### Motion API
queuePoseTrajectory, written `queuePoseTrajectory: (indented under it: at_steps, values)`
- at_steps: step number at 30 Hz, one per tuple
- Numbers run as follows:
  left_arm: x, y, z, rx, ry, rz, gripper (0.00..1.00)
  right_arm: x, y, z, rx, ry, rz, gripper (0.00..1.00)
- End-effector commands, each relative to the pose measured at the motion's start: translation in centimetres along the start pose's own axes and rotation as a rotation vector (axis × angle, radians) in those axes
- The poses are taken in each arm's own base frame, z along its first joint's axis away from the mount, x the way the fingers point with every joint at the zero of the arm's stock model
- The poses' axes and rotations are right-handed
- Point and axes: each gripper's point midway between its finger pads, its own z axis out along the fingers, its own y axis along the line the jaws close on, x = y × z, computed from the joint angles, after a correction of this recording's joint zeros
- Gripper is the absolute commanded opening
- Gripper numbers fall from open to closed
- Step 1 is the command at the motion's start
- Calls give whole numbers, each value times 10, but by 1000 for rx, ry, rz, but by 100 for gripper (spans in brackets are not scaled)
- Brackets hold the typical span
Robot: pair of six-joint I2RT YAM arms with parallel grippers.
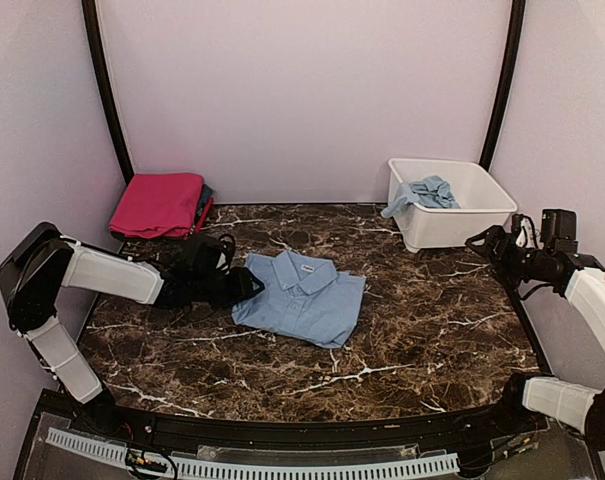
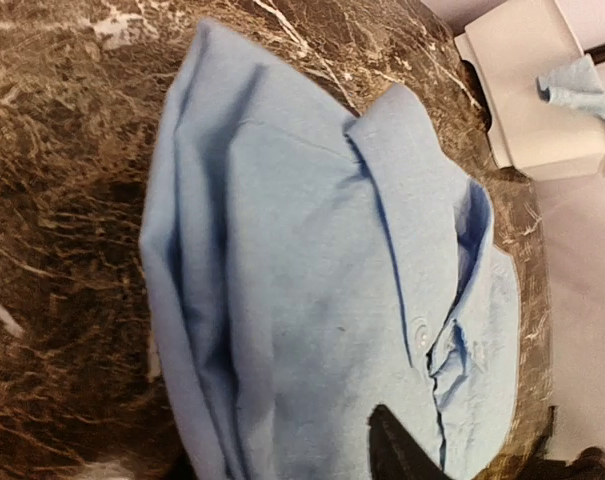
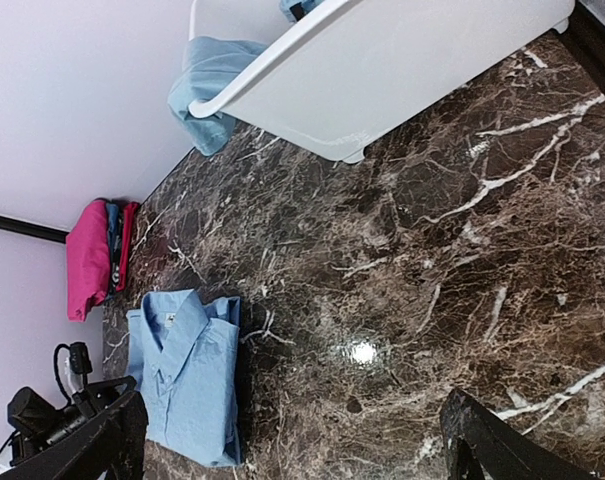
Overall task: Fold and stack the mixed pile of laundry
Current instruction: Turn over the square-folded shirt at the center of the board.
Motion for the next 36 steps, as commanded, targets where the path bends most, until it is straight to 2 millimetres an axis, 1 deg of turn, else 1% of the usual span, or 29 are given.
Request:
queuePoseTrajectory:
  at_steps: [1,2,3,4,5,6,7,8,9,10,11,12,14,15,16,17,18,19,20,21,22,23,24,25,26,27,31,33,36]
  values:
    - [-32,25,-33,-176,-152,6,65,3,15,0,-99,15,-53,99]
    - [-36,27,-39,-202,-166,27,74,5,16,1,-109,24,-57,99]
    - [-45,27,-49,-243,-189,88,77,7,17,1,-114,29,-60,99]
    - [-51,25,-54,-260,-203,133,80,9,17,1,-119,36,-63,99]
    - [-57,14,-62,-260,-202,233,81,11,17,1,-128,45,-63,98]
    - [-57,5,-64,-256,-195,295,83,14,18,2,-138,54,-66,99]
    - [-60,-8,-67,-255,-179,415,83,18,18,3,-146,65,-66,99]
    - [-50,-21,-64,-227,-141,489,83,21,17,4,-150,74,-67,99]
    - [-48,-31,-61,-223,-101,598,82,25,17,6,-156,86,-70,99]
    - [-41,-56,-59,-171,-82,657,81,30,17,8,-162,98,-71,99]
    - [-26,-55,-50,-178,-20,737,81,35,18,10,-170,111,-74,98]
    - [-13,-75,-47,-134,11,795,79,40,19,12,-173,122,-76,97]
    - [14,-82,-27,-138,102,911,75,49,20,17,-182,143,-76,94]
    - [17,-81,-22,-160,111,921,72,53,22,19,-189,155,-75,92]
    - [17,-75,-15,-210,125,907,70,58,22,22,-195,168,-72,89]
    - [15,-71,-13,-236,126,891,66,63,24,25,-204,180,-71,85]
    - [8,-64,-10,-269,118,854,65,68,25,29,-212,195,-68,80]
    - [4,-62,-9,-276,110,836,62,74,27,34,-216,213,-70,75]
    - [-5,-58,-9,-289,88,792,60,81,30,39,-222,232,-79,71]
    - [-14,-52,-10,-293,79,757,57,86,31,44,-218,247,-83,67]
    - [-18,-49,-10,-292,71,715,55,91,33,49,-216,265,-90,64]
    - [-27,-39,-11,-299,71,674,53,95,36,55,-222,279,-100,61]
    - [-32,-36,-11,-296,59,638,52,99,39,61,-229,295,-107,59]
    - [-37,-25,-11,-301,61,609,51,102,43,66,-232,312,-113,58]
    - [-44,-22,-12,-301,42,589,51,104,47,74,-236,328,-120,58]
    - [-53,-12,-13,-317,29,564,51,107,51,79,-241,340,-129,58]
    - [-73,6,-12,-268,19,458,52,112,72,104,-261,376,-171,61]
    - [-78,12,-8,-231,23,402,51,113,80,118,-256,400,-183,62]
    - [-81,15,-4,-211,25,389,49,112,96,143,-268,415,-219,62]
